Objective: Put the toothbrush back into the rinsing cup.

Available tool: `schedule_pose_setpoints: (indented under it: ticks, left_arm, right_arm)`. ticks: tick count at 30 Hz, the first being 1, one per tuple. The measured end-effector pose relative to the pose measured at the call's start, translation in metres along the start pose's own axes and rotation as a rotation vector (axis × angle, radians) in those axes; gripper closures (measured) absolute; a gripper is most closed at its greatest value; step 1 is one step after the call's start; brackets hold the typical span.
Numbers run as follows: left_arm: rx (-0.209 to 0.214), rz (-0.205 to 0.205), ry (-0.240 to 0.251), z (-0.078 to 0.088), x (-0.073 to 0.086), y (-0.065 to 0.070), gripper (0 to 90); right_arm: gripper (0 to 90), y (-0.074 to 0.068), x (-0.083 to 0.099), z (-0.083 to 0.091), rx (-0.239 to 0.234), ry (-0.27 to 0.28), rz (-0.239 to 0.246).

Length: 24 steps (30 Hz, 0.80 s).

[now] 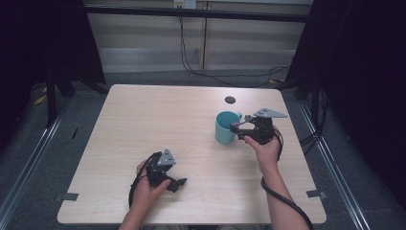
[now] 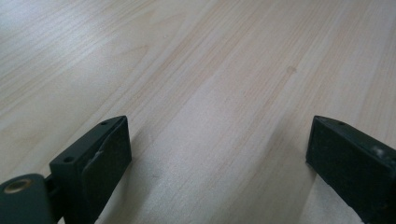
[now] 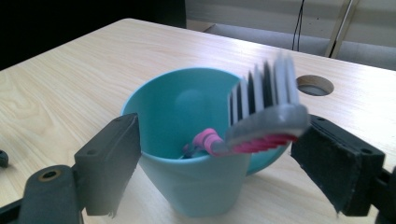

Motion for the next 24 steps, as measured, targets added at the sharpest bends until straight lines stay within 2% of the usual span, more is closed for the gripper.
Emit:
schedule_pose_setpoints:
  ticks: [11,17,24]
  left_arm:
    - [0.000,0.000,0.001,0.000,0.000,0.000,6.3]
    - [0.000,0.000,0.000,0.000,0.000,0.000,6.4]
    - [0.000,0.000,0.000,0.000,0.000,0.000,6.3]
  right_arm:
    - [15.2,-0.004,-0.002,0.012,-0.005,-0.008,0.026]
    - [15.1,-0.006,-0.001,0.019,-0.009,-0.011,0.012]
    - [15.1,-0.008,0.001,0.025,-0.012,-0.014,0.016]
Point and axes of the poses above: each handheld gripper's, and its own axes: z roughly backward along the jaws, x roughly out of its underside, y roughly to its right, the point moved 4 cm from there along -z, roughly forward along the jaws, and after that the axes turned 15 degrees about -x, right-handed, at the moved point
